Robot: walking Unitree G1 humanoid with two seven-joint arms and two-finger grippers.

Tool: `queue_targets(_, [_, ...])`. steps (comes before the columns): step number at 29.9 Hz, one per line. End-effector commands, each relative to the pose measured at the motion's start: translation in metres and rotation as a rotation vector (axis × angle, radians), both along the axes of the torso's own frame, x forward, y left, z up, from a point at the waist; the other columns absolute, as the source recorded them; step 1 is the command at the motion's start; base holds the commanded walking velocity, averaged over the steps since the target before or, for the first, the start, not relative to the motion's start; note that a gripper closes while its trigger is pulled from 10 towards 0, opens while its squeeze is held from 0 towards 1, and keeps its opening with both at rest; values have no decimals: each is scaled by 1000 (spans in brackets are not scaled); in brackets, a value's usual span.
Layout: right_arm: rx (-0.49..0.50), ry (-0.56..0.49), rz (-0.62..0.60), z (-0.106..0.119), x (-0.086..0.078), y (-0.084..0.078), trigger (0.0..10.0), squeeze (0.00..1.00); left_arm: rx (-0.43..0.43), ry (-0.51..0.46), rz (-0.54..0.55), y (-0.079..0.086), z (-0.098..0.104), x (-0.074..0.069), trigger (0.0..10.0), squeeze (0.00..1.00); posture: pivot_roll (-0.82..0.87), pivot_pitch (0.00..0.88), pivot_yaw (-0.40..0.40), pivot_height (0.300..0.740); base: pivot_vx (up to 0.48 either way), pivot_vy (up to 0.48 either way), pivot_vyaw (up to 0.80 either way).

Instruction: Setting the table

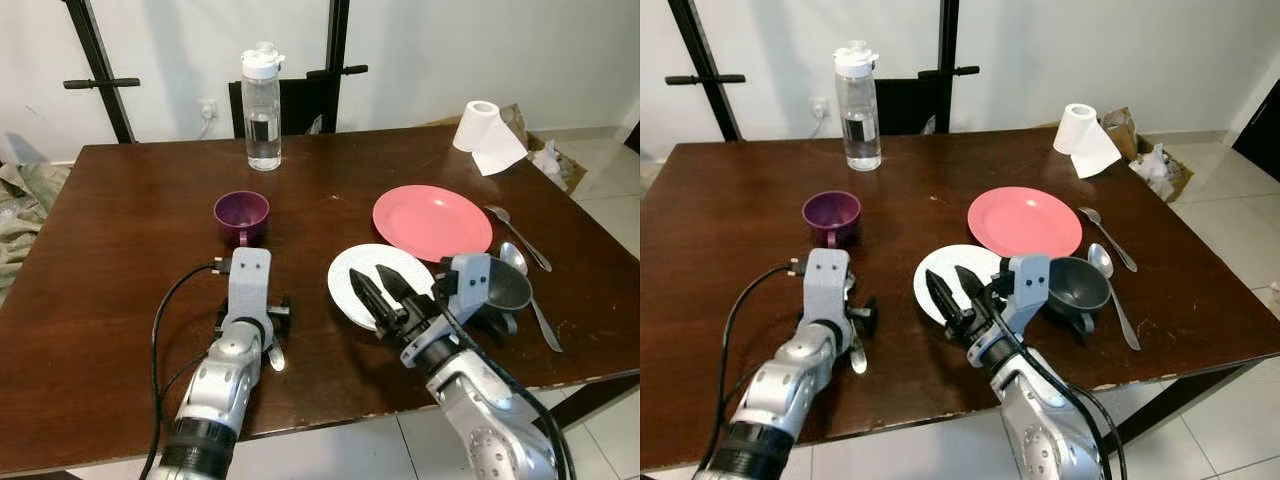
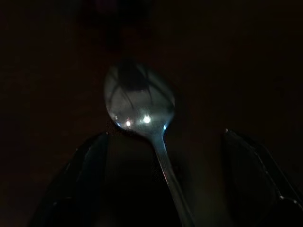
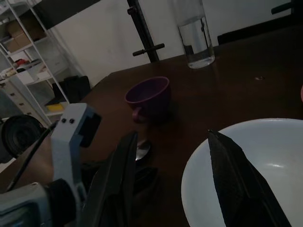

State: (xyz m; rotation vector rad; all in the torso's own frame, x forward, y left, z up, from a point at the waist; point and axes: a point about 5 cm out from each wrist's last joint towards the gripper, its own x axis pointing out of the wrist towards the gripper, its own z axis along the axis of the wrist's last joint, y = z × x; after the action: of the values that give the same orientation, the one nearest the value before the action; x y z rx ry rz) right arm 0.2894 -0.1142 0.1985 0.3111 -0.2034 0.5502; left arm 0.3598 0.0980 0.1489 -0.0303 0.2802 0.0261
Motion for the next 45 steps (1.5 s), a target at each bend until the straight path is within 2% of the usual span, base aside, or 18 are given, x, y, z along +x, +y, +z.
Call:
queue_targets(1, [-1,8,1,-2,-3,0,10000,0,22,160,55,7,-30,-6,6824,0,37,193,73,740,0,0,0])
queue_targets(2, [-1,8,1,-2,-3,0,10000,0,22,160,55,7,-30,-6,6824,0,37,193,73,740,0,0,0])
queue_targets(3, [3,9,-1,-2,-3,-1,10000,0,68,193,65,10,-35,-7,4784,0,37,194,73,740,0,0,0])
queue_targets(4, [7,12,-3,-2,-3,-1,10000,0,89,219,74,13,-39,-9,0,0,40,195,75,740,0,0,0])
queue_targets(7, [15,19,-6,-3,-3,-1,10000,0,121,266,96,19,-48,-11,0,0,42,194,76,740,0,0,0])
queue_targets(14, [27,27,-7,-4,-2,-1,10000,0,184,293,141,28,-54,-13,0,0,48,191,75,740,0,0,0])
queue_targets(18, [29,30,-7,-4,-1,-1,10000,0,146,307,178,32,-56,-14,0,0,49,192,75,740,0,0,0])
queue_targets(27, [30,35,-10,-5,-1,-2,10000,0,81,317,189,33,-57,-16,0,0,47,194,72,740,0,0,0])
queue_targets(29, [29,36,-10,-5,-1,-3,10000,0,40,329,190,32,-58,-17,0,0,46,195,70,740,0,0,0])
queue_targets(45, [28,39,-6,-4,-1,-3,10000,0,3,332,235,41,-56,-19,0,0,49,195,65,740,0,0,0])
